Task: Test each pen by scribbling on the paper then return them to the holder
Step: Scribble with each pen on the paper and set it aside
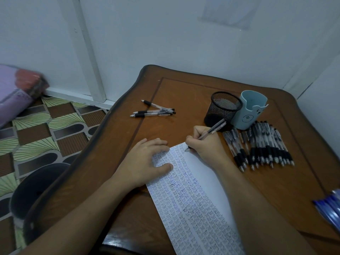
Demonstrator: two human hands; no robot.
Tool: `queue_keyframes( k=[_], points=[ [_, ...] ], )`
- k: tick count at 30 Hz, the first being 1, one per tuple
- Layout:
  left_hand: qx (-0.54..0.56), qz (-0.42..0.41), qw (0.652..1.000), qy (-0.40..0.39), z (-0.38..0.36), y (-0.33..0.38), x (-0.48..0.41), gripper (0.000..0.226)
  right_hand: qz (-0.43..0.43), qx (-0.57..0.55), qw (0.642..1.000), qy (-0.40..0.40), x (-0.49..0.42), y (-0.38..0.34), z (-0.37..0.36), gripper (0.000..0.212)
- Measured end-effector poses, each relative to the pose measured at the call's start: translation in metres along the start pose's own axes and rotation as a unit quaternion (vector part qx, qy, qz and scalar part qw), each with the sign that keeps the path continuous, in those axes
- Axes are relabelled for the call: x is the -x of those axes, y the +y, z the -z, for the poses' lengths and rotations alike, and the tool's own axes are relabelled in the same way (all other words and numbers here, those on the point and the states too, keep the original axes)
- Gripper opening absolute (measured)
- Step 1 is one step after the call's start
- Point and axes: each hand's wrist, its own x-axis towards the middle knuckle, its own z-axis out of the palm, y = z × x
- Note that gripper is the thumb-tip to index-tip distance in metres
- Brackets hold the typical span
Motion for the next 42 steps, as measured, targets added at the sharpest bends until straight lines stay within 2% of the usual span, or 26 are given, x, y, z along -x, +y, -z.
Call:
queue_keyframes(
  k=[5, 13, 18, 23, 29, 33, 38, 42],
  points=[
    [0.002, 0.000, 1.000, 0.000, -0.001, -0.001, 0.000, 0.082, -0.020, -0.019, 1.000, 0.000, 0.000, -0.001, 0.002, 0.049],
    [0.004, -0.001, 1.000, 0.003, 0.000, 0.000, 0.000, 0.083, -0.004, -0.010, 1.000, -0.001, -0.001, 0.002, 0.000, 0.049],
    [0.005, -0.001, 1.000, 0.003, 0.001, 0.000, 0.000, 0.083, -0.017, -0.051, 0.998, 0.036, -0.003, -0.002, 0.007, 0.056],
    [-0.006, -0.001, 1.000, -0.006, 0.001, 0.001, 0.000, 0.084, -0.002, -0.062, 0.996, 0.057, 0.001, -0.018, 0.008, 0.045],
    [-0.005, -0.002, 1.000, -0.009, 0.001, 0.001, 0.001, 0.086, 0.040, 0.033, 0.997, 0.055, 0.019, -0.068, 0.031, 0.044],
    [-0.021, -0.004, 1.000, -0.017, 0.001, 0.001, 0.002, 0.078, 0.030, 0.138, 0.990, 0.010, 0.026, -0.082, 0.038, 0.037],
    [-0.012, -0.005, 1.000, -0.012, 0.001, 0.002, 0.002, 0.088, -0.049, 0.241, 0.969, 0.013, 0.036, -0.079, 0.052, 0.031],
    [-0.002, -0.004, 1.000, -0.002, 0.001, 0.002, 0.003, 0.088, -0.119, 0.368, 0.921, 0.054, 0.039, -0.076, 0.082, 0.027]
  ],
)
